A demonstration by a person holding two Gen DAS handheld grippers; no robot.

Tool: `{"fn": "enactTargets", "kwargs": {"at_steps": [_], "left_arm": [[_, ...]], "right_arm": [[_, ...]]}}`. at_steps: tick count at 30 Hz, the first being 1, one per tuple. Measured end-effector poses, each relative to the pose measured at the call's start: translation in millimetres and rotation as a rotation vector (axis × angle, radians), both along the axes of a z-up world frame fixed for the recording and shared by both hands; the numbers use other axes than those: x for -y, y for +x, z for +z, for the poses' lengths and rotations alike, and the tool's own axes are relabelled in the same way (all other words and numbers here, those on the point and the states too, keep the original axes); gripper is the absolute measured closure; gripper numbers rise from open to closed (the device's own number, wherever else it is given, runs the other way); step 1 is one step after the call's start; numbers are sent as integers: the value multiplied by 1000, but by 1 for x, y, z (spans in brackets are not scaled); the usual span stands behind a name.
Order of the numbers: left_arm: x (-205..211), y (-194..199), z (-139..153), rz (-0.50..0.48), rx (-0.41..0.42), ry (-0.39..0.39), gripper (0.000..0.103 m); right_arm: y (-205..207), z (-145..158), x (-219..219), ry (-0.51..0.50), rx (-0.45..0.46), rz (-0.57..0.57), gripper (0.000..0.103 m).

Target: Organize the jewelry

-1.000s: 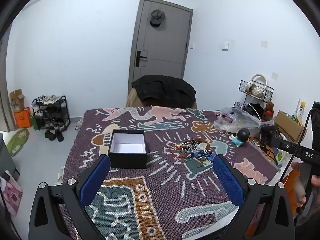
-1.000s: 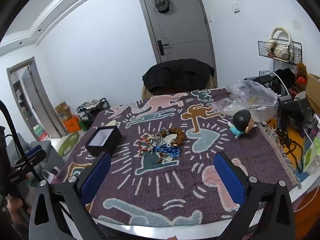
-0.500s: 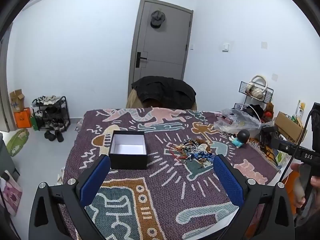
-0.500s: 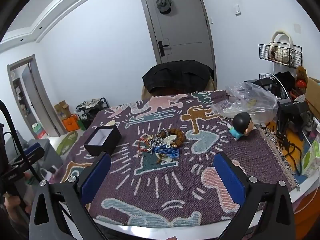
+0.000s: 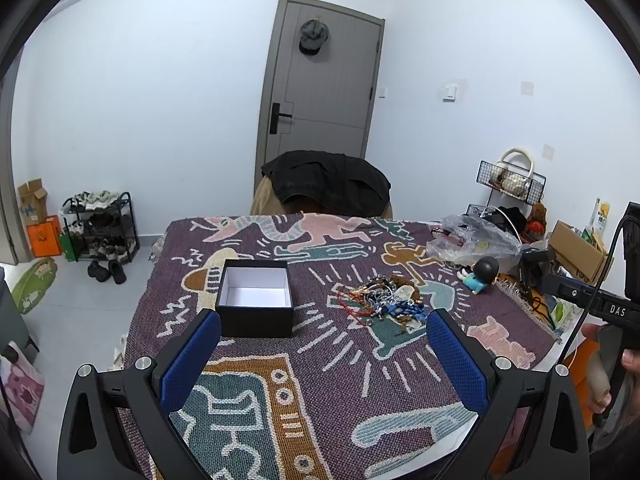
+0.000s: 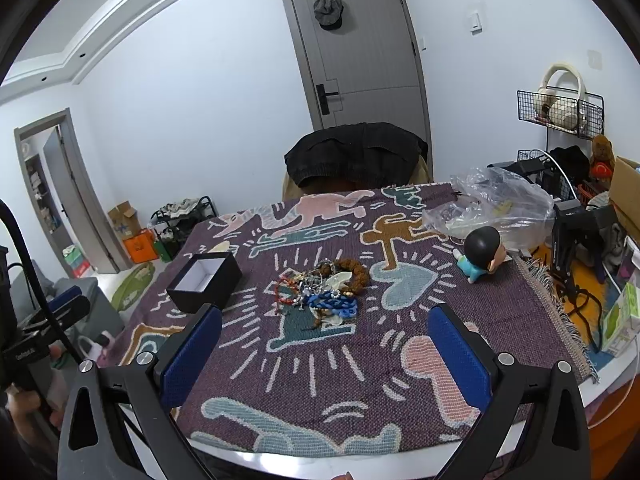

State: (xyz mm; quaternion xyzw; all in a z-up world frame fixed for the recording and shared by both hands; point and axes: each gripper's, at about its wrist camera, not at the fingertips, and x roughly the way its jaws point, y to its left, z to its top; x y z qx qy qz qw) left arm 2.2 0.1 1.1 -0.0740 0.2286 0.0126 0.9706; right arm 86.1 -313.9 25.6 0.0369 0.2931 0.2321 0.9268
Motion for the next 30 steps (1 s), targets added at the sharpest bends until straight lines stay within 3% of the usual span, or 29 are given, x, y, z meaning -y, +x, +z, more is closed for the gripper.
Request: {"fn": "enactTargets", "kwargs": {"at_steps": [30], "left_arm": [[2, 0, -3, -8, 9, -8, 0]], "right_arm": [[1, -1, 6, 21, 11, -5, 0]]}}
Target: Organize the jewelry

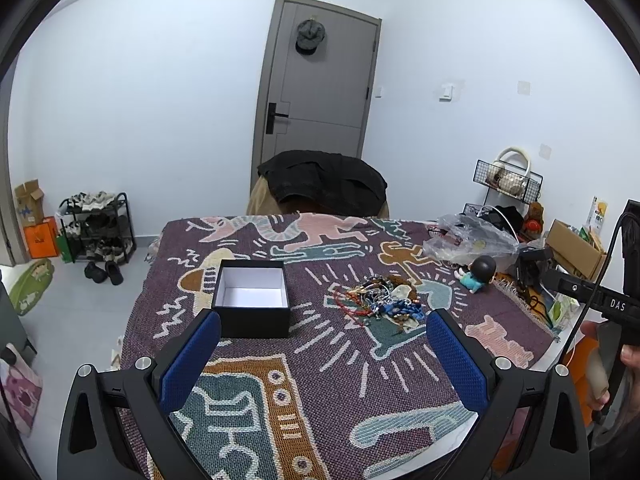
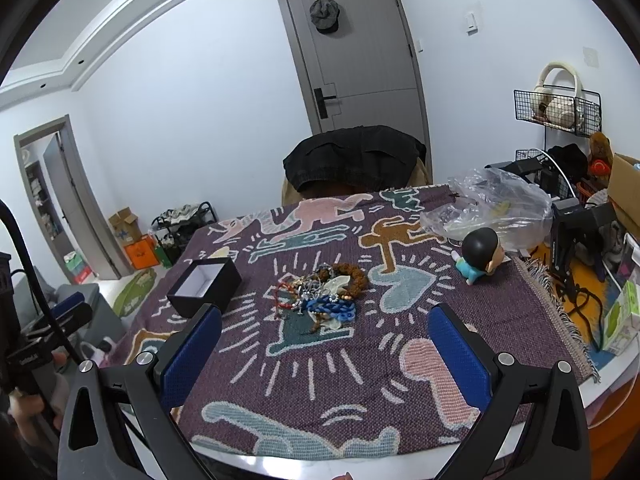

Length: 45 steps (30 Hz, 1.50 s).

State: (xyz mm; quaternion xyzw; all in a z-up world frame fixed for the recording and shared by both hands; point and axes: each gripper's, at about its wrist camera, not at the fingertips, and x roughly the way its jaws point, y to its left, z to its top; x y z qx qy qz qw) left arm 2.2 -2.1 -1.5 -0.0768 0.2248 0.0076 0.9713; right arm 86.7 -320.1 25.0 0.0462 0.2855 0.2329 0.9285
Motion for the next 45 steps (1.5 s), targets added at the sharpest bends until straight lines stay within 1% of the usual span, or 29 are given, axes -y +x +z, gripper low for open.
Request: {"fn": "enactTargets", "kwargs": {"at_steps": [31, 35, 37, 42, 45], "left_arm": [[0, 1, -1, -4, -4, 1, 0], [-7, 5, -7, -4, -20, -13, 0], [-11, 10, -12, -10, -30, -27, 0], [-11, 26, -24, -24, -52, -34, 0], [-11, 35, -28, -38, -46, -57, 1]], "right_arm": [[-1, -2, -4, 2, 3, 5, 0], [3, -1, -3, 7, 9, -2, 0], [8, -1, -3, 10, 5, 0, 0], [16, -2, -10, -7, 21, 7, 0], [22, -7, -13, -16, 16, 6, 6]]}}
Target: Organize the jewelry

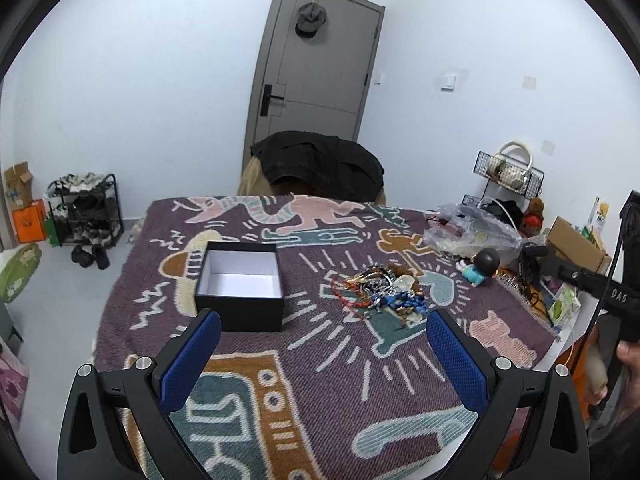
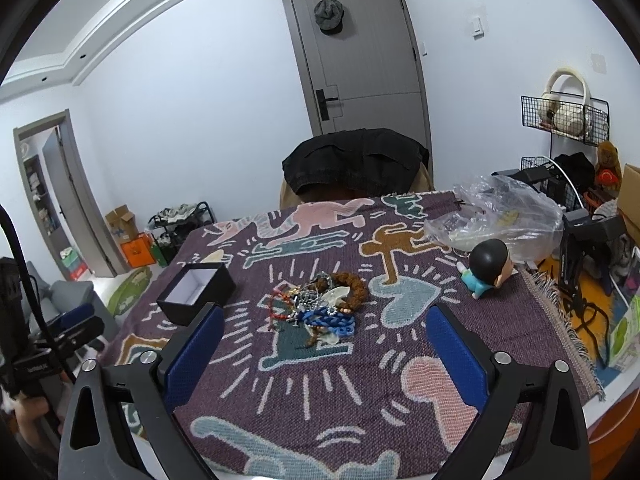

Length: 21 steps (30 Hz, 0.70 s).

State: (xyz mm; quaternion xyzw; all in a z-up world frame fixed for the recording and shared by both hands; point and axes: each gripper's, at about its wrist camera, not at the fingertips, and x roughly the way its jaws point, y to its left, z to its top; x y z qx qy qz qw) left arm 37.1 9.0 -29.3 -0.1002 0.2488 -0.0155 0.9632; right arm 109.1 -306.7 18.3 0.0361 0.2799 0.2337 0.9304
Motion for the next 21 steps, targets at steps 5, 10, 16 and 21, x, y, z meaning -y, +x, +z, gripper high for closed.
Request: {"fn": "enactTargets", "kwargs": {"at_steps": [5, 10, 16, 21], "left_arm": [[9, 17, -3, -32, -14, 21, 14], [20, 45, -7, -77, -45, 14, 28], [34, 93, -21, -120, -151, -6, 43], [45, 123, -32, -132, -218, -15, 50]], "right_arm": [[19, -14, 1, 29, -62, -1, 23], [40, -30, 4, 75, -121, -8, 32], [62, -43, 8, 136, -169, -21, 39], [82, -52, 14, 183, -207, -45, 41]]}}
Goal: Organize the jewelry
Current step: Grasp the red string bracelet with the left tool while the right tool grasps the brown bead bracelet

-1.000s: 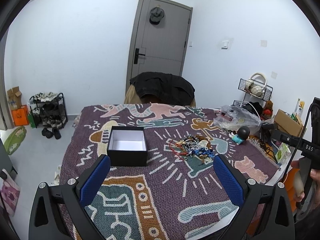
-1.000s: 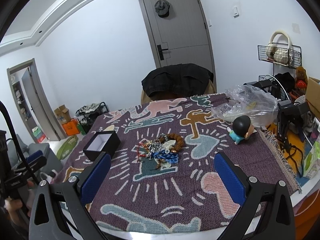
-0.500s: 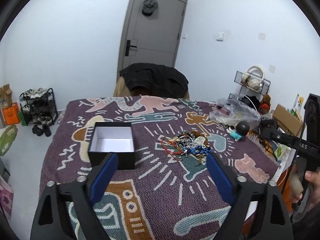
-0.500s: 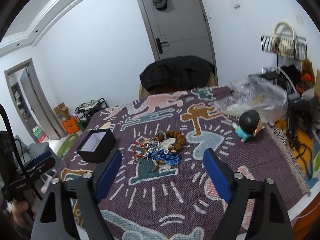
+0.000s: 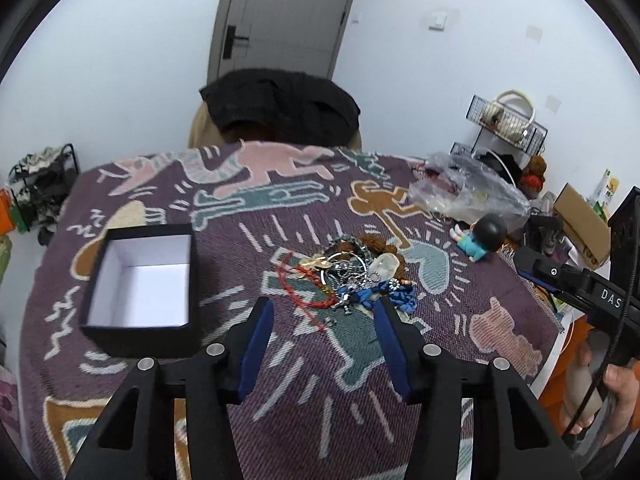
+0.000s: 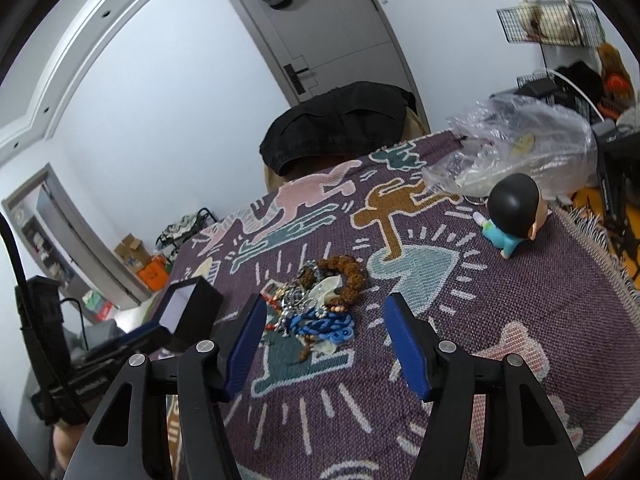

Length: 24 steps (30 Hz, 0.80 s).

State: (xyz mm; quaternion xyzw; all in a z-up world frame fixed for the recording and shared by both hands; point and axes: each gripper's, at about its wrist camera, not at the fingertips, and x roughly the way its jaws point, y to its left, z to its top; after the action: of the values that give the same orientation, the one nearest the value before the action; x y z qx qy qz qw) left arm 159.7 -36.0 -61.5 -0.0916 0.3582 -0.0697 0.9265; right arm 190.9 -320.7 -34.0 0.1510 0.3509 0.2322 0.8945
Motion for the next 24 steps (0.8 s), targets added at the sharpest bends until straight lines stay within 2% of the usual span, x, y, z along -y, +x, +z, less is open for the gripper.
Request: {"fn": "enactTargets", "kwargs": {"at_steps": [4, 10, 13, 16, 19, 24], "left_arm": [[10, 22, -10, -6, -49, 20, 56], [19, 54, -26, 4, -121, 54, 58], [18, 70, -36, 18, -153, 59, 60], [15, 84, -47, 36, -189, 49, 67], [11, 95, -58, 62, -220, 61, 67], [6, 109, -76, 97, -261, 89, 67]], "right_arm": [[17, -10, 3, 44, -51, -7, 50], [45, -31, 1, 104, -140, 0, 57], [57, -41, -2, 110, -169, 1, 59], [70, -49, -4, 115, -193, 1, 60], [79, -55, -5, 119, -209, 2, 66], [94, -66, -6, 121, -234, 2, 66]]}}
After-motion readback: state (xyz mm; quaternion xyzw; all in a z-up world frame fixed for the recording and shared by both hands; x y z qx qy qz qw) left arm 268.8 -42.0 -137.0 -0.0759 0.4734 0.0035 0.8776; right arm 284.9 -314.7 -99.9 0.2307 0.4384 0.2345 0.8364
